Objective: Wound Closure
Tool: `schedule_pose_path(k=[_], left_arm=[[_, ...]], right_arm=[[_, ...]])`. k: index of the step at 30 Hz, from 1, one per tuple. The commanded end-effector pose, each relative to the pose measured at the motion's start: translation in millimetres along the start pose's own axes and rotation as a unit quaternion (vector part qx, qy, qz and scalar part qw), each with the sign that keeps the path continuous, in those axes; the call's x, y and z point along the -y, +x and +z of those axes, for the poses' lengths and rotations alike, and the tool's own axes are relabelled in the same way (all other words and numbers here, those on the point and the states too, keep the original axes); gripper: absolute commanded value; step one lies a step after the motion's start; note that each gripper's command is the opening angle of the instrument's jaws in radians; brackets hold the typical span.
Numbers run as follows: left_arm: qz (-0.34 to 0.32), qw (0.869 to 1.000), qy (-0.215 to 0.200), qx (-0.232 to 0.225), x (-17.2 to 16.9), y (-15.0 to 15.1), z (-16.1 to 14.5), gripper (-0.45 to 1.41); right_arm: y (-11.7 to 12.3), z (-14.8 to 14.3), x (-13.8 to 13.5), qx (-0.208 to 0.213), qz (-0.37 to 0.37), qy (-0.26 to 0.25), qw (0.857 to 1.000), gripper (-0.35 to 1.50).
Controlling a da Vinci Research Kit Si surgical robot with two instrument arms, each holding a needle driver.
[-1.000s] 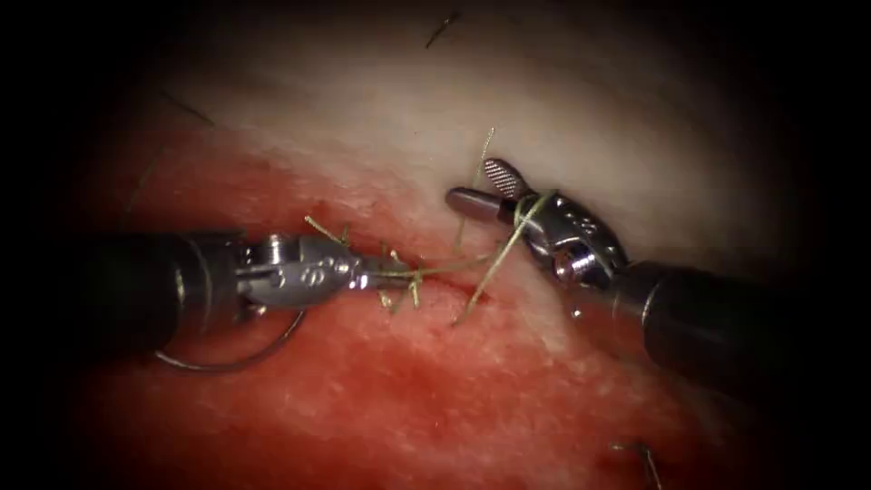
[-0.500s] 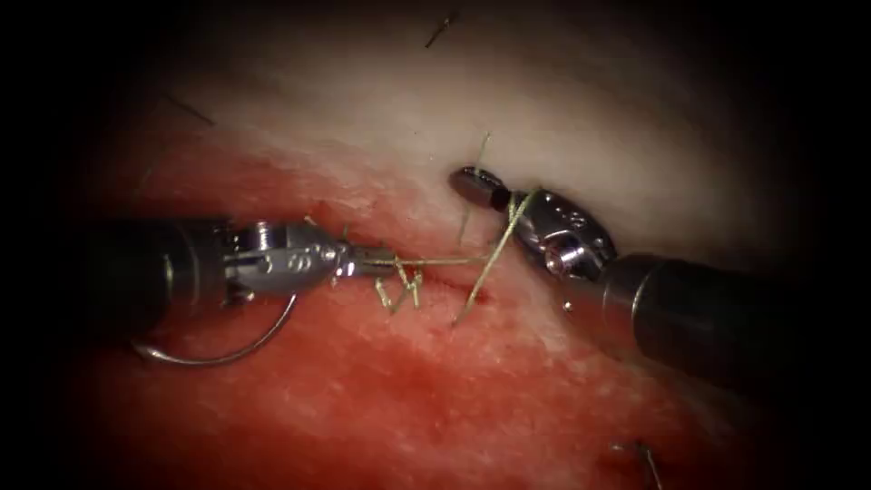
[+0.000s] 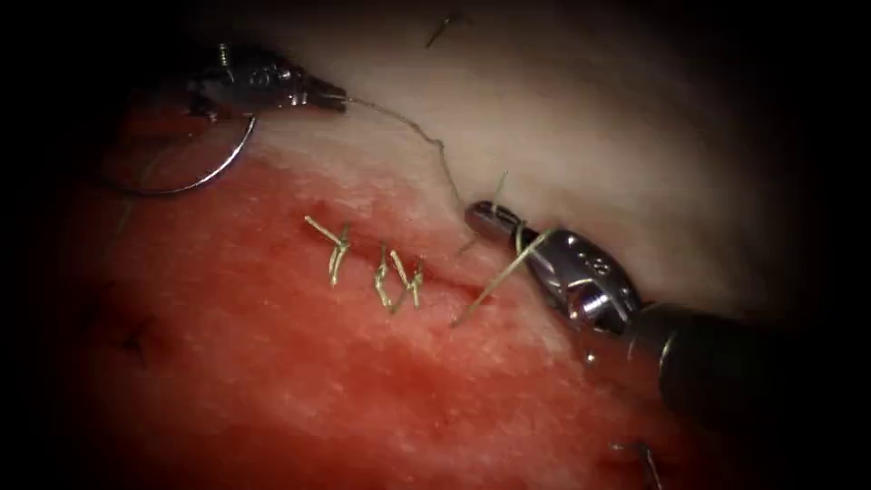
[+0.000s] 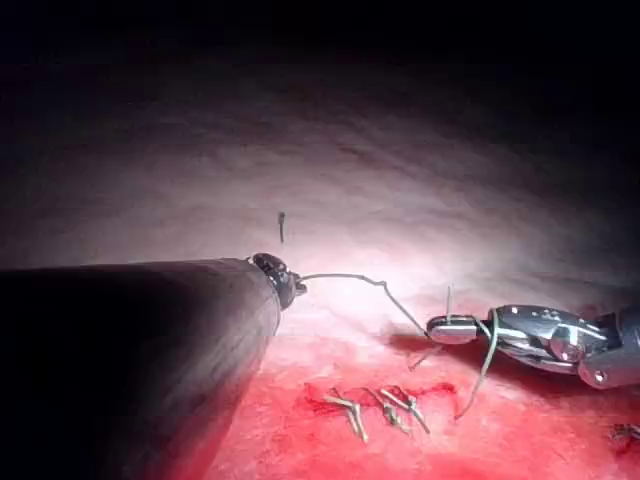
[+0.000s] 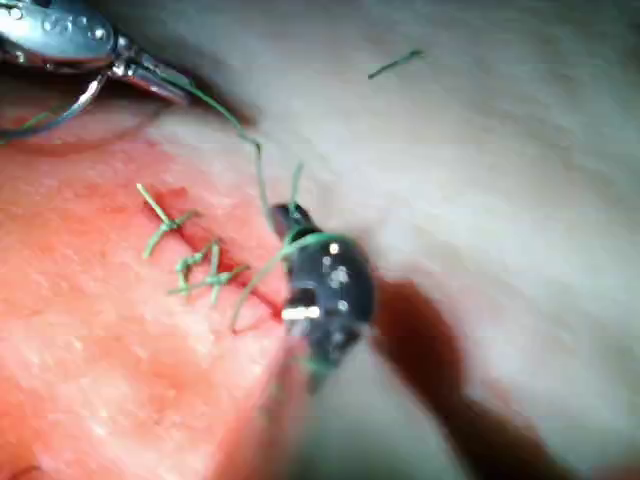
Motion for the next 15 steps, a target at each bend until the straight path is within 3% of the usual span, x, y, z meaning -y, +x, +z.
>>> schedule_pose_path(k=[1, 5, 10, 15], left_arm=[[-0.003, 1.0, 0.001, -0.002, 0.3, 0.1, 0.8, -0.45], [-0.018, 1.0, 0.016, 0.009, 5.5, -0.4, 4.7, -0.45], [-0.03, 0.999, 0.015, -0.001, 8.8, 0.7, 8.5, -0.45], [-0.054, 0.997, 0.043, -0.038, 12.7, 2.2, 11.6, -0.45]], right_arm=[[-0.5, 0.6, 0.6, 0.0, -0.001, 0.002, 1.0, -0.35], [-1.6, -0.5, 2.2, -0.003, -0.009, 0.009, 1.0, -0.35], [-3.2, -1.6, 3.5, -0.005, -0.014, 0.013, 1.0, -0.35], [-6.2, -2.9, 4.5, 0.001, -0.025, 0.015, 1.0, -0.35]])
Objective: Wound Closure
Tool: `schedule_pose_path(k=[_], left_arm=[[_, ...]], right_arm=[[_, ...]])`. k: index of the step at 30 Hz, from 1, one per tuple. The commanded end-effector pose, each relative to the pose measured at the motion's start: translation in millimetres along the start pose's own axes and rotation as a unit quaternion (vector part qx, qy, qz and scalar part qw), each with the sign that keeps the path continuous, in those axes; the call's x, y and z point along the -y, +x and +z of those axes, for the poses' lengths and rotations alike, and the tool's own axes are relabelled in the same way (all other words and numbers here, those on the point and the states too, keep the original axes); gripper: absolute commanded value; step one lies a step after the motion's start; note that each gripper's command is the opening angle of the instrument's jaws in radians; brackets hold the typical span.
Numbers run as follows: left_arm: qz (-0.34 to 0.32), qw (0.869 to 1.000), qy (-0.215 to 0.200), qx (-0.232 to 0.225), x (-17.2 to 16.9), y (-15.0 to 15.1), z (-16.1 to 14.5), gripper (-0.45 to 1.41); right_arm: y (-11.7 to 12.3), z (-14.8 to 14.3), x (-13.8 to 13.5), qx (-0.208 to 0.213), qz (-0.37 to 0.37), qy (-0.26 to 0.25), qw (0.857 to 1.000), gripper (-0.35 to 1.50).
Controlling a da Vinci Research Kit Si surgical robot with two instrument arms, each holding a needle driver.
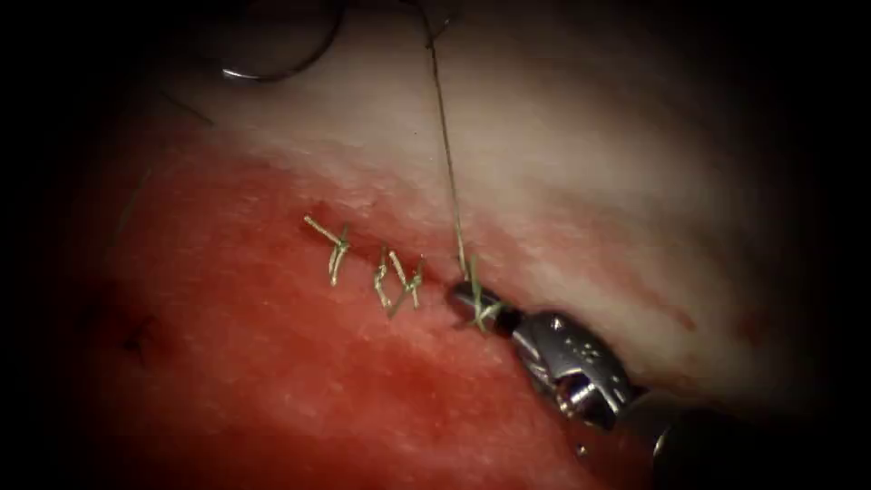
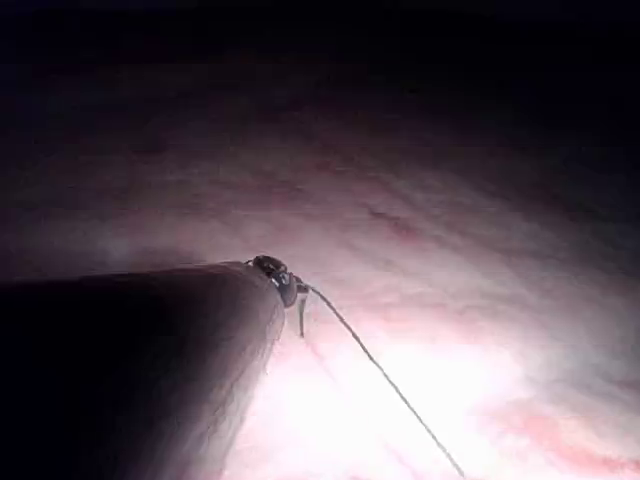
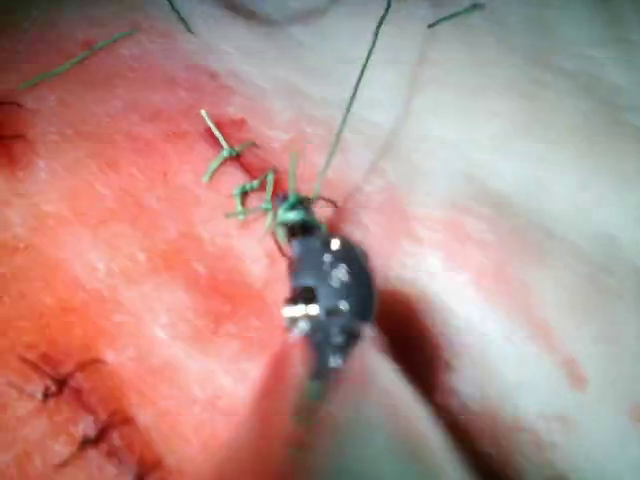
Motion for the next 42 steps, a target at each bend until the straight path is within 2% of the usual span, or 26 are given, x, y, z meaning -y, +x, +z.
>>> schedule_pose_path(k=[1, 4, 5, 8, 10, 22, 29, 36, 42], left_arm=[[-0.002, 1.0, 0.005, -0.003, 0.9, 0.4, 1.0, -0.45], [-0.008, 1.0, 0.011, -0.007, 2.3, 0.8, 1.6, -0.45], [-0.012, 1.0, 0.022, -0.019, 4.0, 1.0, 1.6, -0.45], [-0.014, 0.999, 0.024, -0.022, 5.0, 1.1, 1.5, -0.45], [-0.018, 0.999, 0.033, -0.037, 7.1, 1.1, 1.2, -0.45], [-0.023, 0.997, 0.052, -0.05, 10.7, 1.0, 1.8, -0.45], [-0.028, 0.996, 0.064, -0.057, 13.9, 1.1, 2.5, -0.45], [-0.028, 0.996, 0.07, -0.055, 13.8, 1.2, 3.3, -0.45], [-0.029, 0.996, 0.071, -0.055, 14.0, 1.4, 3.5, -0.45]], right_arm=[[-1.4, 0.6, 0.3, 0.0, -0.001, 0.001, 1.0, -0.35], [-2.0, 0.3, 0.4, -0.001, -0.003, 0.002, 1.0, -0.35], [-2.3, 0.1, 0.6, -0.001, -0.004, 0.006, 1.0, -0.35], [-2.5, -0.2, 0.8, -0.001, -0.005, 0.009, 1.0, -0.35], [-3.0, -0.6, 1.4, -0.001, -0.006, 0.015, 1.0, -0.35], [-4.3, -1.7, 3.0, 0.001, -0.014, 0.042, 0.999, -0.35], [-5.3, -2.3, 3.8, 0.002, -0.026, 0.056, 0.998, -0.35], [-9.0, -3.8, 5.0, 0.022, -0.042, 0.072, 0.996, -0.35], [-11.9, -4.6, 4.7, 0.037, -0.059, 0.078, 0.995, -0.35]])
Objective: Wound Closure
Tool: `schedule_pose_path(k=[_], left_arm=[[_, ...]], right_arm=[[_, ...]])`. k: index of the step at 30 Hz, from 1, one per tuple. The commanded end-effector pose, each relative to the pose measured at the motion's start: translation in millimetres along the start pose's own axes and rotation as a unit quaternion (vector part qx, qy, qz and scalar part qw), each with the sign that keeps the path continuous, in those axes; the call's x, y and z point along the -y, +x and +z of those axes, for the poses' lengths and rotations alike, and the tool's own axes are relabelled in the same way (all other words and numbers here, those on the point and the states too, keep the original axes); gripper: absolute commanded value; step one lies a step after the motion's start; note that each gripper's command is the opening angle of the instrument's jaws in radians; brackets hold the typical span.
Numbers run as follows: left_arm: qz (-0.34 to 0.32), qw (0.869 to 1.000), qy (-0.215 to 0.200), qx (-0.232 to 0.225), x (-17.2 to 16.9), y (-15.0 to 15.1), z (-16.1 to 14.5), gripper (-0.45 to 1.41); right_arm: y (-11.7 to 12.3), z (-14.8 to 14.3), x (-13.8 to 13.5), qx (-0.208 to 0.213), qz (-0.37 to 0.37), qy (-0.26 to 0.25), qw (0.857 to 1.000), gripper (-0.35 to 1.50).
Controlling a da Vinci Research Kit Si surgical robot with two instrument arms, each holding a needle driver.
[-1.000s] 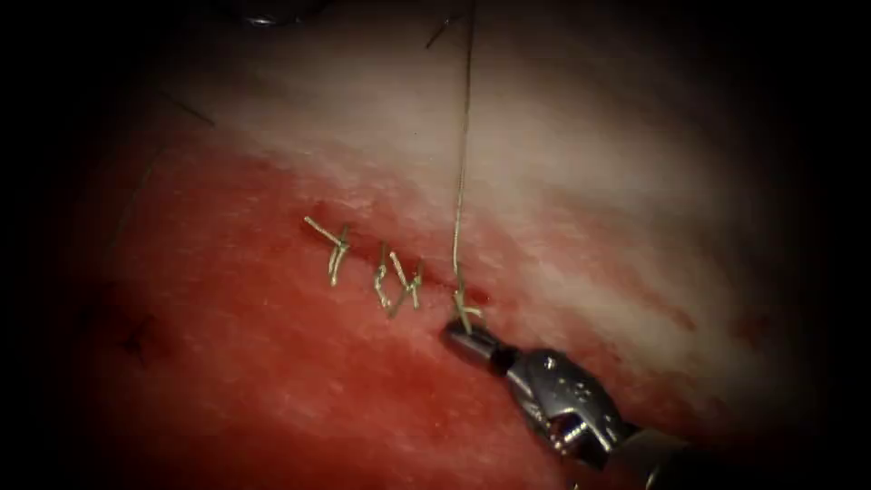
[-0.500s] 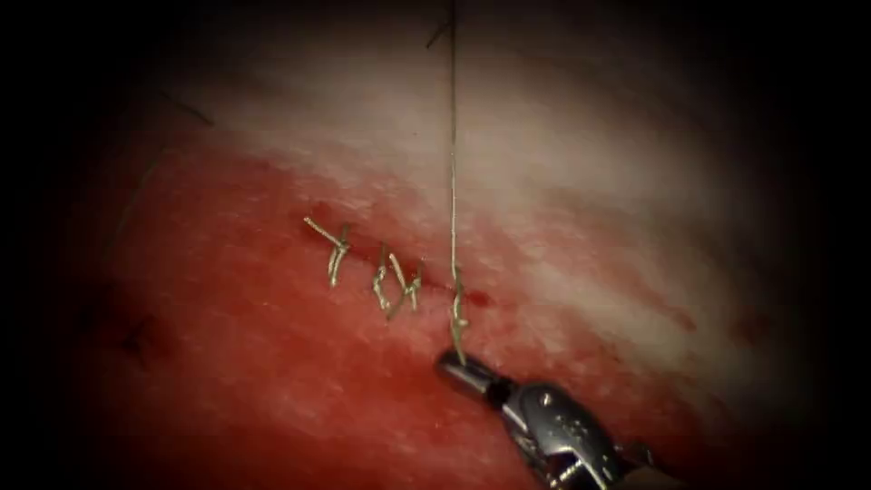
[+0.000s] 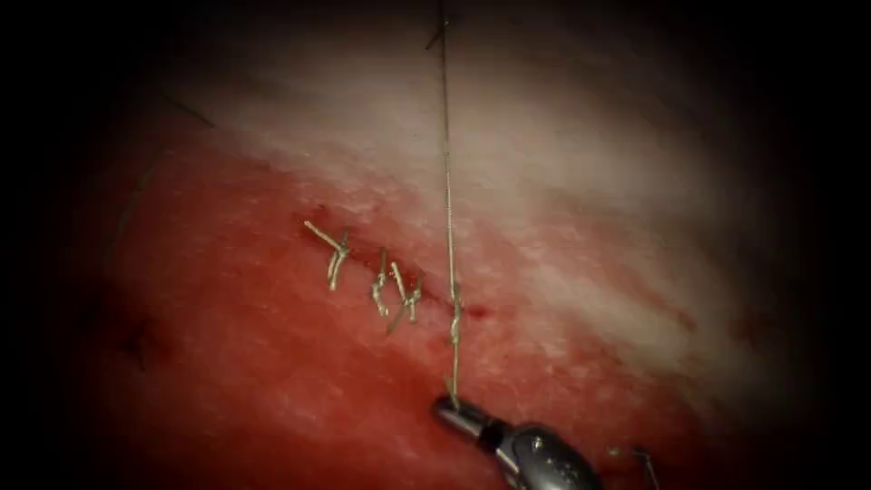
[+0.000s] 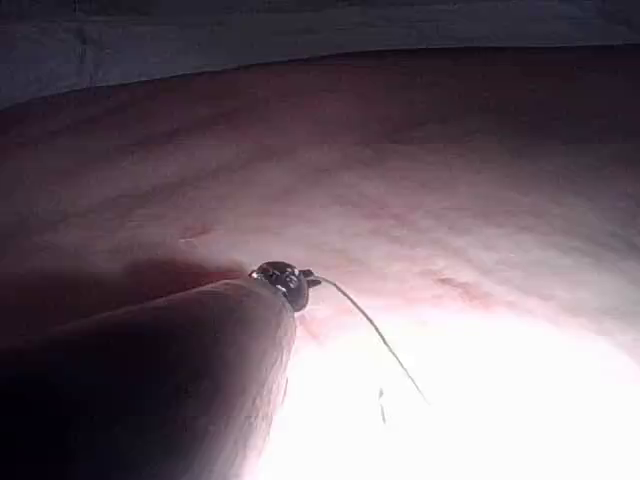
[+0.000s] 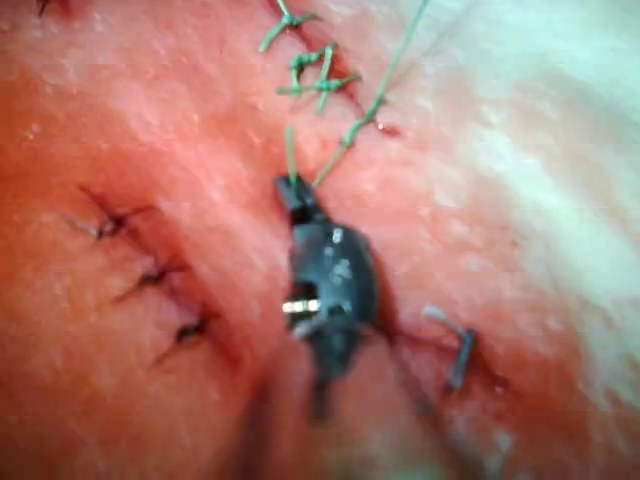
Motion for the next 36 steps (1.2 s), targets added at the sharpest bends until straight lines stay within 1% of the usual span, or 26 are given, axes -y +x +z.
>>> schedule_pose_path(k=[1, 7, 9, 12, 17, 22, 24, 26, 27, 28, 29, 30, 31, 32, 33, 34, 35, 36], left_arm=[[0.0, 1.0, 0.001, -0.001, 0.5, 0.4, 0.8, -0.45], [0.002, 1.0, 0.004, -0.003, 1.2, 1.3, 1.9, -0.45], [0.002, 1.0, 0.005, -0.004, 1.7, 1.8, 2.5, -0.45], [0.0, 1.0, 0.008, -0.004, 2.1, 2.2, 3.2, -0.45], [-0.003, 1.0, 0.015, -0.005, 2.7, 2.8, 4.2, -0.45], [-0.002, 1.0, 0.013, -0.006, 3.2, 2.8, 4.3, -0.45], [0.001, 1.0, 0.007, 0.001, 2.7, 2.6, 4.0, -0.45], [0.004, 1.0, -0.023, 0.005, 0.2, 2.2, 3.0, -0.45], [0.009, 0.999, -0.039, 0.008, -0.9, 2.1, 2.4, -0.45], [0.009, 0.999, -0.039, 0.008, -0.9, 2.1, 2.4, -0.45], [0.005, 0.999, -0.048, 0.01, -1.7, 2.0, 1.9, -0.45], [0.0, 0.998, -0.068, 0.013, -3.6, 1.7, 0.6, -0.45], [0.0, 0.998, -0.068, 0.013, -3.6, 1.7, 0.6, -0.45], [-0.002, 0.997, -0.081, 0.016, -5.0, 1.5, -0.4, -0.45], [-0.003, 0.996, -0.088, 0.018, -5.6, 1.4, -0.9, -0.45], [-0.007, 0.994, -0.108, 0.019, -8.3, 1.0, -3.3, -0.45], [-0.009, 0.992, -0.122, 0.019, -10.1, 0.8, -5.4, -0.45], [-0.009, 0.991, -0.129, 0.017, -11.0, 0.7, -6.8, -0.45]], right_arm=[[-0.9, 0.7, 0.2, 0.0, 0.0, 0.001, 1.0, -0.35], [-1.0, 0.7, 0.8, 0.002, 0.0, 0.003, 1.0, -0.35], [-1.6, 0.4, 1.5, 0.004, -0.003, 0.007, 1.0, -0.35], [-2.0, 0.1, 2.2, 0.006, -0.005, 0.01, 1.0, -0.35], [-1.4, 0.0, 3.2, 0.007, -0.002, 0.013, 1.0, -0.35], [-1.3, 0.3, 3.4, 0.007, -0.002, 0.014, 1.0, -0.35], [-0.9, 0.6, 3.2, 0.003, 0.0, 0.013, 1.0, -0.35], [0.0, 0.9, 2.8, -0.017, 0.003, 0.015, 1.0, -0.35], [0.2, 1.0, 2.7, -0.019, 0.004, 0.015, 1.0, -0.35], [0.2, 1.0, 2.7, -0.019, 0.004, 0.015, 1.0, -0.35], [0.4, 1.0, 2.6, -0.02, 0.005, 0.015, 1.0, -0.35], [0.9, 1.2, 2.4, -0.021, 0.007, 0.015, 1.0, -0.25], [0.9, 1.2, 2.4, -0.021, 0.007, 0.015, 1.0, -0.25], [1.1, 1.2, 2.4, -0.021, 0.008, 0.015, 1.0, -0.08], [1.2, 1.3, 2.3, -0.024, 0.008, 0.015, 1.0, 0.19], [1.4, 1.4, 2.2, -0.028, 0.009, 0.015, 0.999, 0.44], [1.5, 1.4, 2.2, -0.032, 0.01, 0.016, 0.999, 0.81], [1.5, 1.5, 2.2, -0.032, 0.01, 0.016, 0.999, 0.96]])
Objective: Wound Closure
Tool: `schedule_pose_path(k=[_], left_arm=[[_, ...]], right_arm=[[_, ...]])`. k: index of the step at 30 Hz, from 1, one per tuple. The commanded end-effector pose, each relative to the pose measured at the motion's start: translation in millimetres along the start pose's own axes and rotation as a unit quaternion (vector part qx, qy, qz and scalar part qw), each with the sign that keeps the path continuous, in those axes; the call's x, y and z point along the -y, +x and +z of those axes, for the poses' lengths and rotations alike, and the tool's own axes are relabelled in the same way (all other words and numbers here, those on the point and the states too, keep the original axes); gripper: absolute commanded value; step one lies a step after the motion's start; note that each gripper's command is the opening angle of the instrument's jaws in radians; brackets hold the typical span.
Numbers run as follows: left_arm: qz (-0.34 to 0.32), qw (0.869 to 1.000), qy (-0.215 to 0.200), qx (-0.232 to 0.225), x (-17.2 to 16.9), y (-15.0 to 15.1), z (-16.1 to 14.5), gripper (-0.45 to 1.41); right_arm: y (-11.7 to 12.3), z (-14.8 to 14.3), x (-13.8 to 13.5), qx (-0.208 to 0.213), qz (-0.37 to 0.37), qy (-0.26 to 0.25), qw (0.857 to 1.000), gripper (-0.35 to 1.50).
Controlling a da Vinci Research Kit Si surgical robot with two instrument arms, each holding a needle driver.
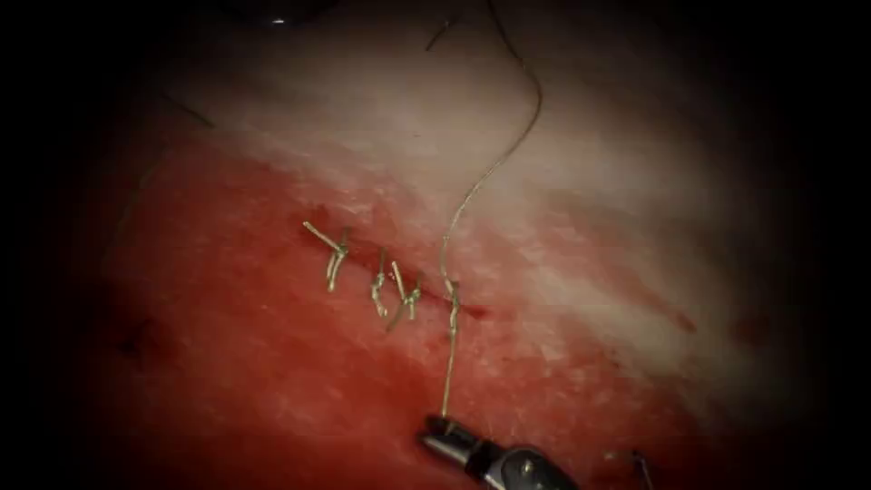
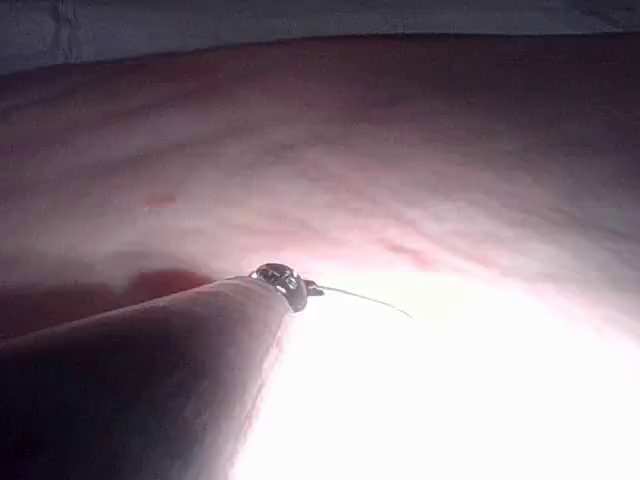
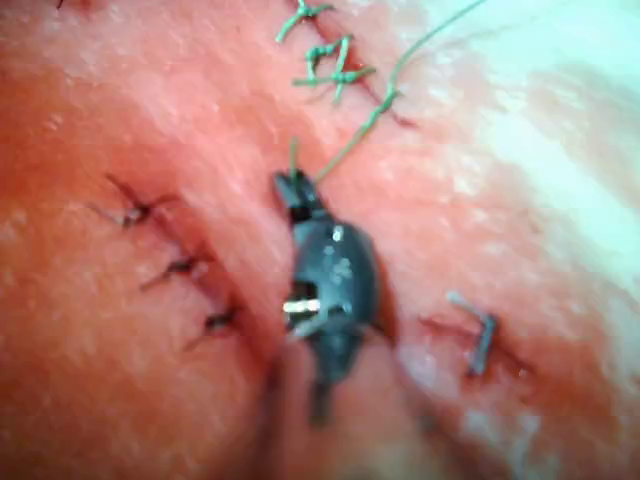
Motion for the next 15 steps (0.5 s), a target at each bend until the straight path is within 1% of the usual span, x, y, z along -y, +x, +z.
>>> schedule_pose_path(k=[1, 2, 3, 5, 8, 9, 10, 11, 13, 14, 15], left_arm=[[0.003, 1.0, -0.006, -0.002, -0.4, 0.2, -0.2, -0.45], [0.003, 1.0, -0.006, -0.002, -0.4, 0.2, -0.2, -0.45], [0.005, 1.0, -0.013, -0.003, -1.3, 0.1, -1.2, -0.45], [0.011, 0.999, -0.036, -0.008, -4.9, -0.2, -5.0, -0.45], [0.016, 0.999, -0.049, -0.009, -8.2, -0.4, -7.7, -0.45], [0.017, 0.999, -0.051, -0.01, -8.8, -0.4, -8.1, -0.45], [0.023, 0.998, -0.058, -0.011, -12.2, -0.6, -9.6, -0.45], [0.023, 0.998, -0.058, -0.011, -12.2, -0.6, -9.6, -0.45], [0.026, 0.998, -0.065, -0.01, -15.9, -0.6, -10.6, -0.45], [0.026, 0.998, -0.065, -0.01, -15.9, -0.6, -10.6, -0.45], [0.027, 0.997, -0.071, -0.013, -17.5, -0.4, -10.8, -0.45]], right_arm=[[-0.6, 0.9, 0.2, -0.002, 0.0, 0.0, 1.0, 1.06], [-0.6, 0.9, 0.2, -0.002, 0.0, 0.0, 1.0, 1.06], [-0.5, 0.9, 0.2, -0.002, 0.001, 0.0, 1.0, 1.18], [-0.2, 1.2, 0.2, -0.008, 0.002, 0.001, 1.0, 1.46], [0.4, 1.3, 0.2, -0.018, 0.004, 0.018, 1.0, 1.48], [0.5, 1.3, 0.2, -0.021, 0.005, 0.019, 1.0, 1.48], [1.1, 1.0, 0.3, -0.024, 0.007, 0.021, 0.999, 1.48], [1.1, 1.0, 0.3, -0.024, 0.007, 0.021, 0.999, 1.48], [2.4, 0.3, 0.4, -0.022, 0.012, 0.029, 0.999, 1.48], [2.4, 0.3, 0.4, -0.022, 0.012, 0.029, 0.999, 1.48], [3.5, 0.1, 0.1, -0.019, 0.016, 0.045, 0.999, 1.46]])
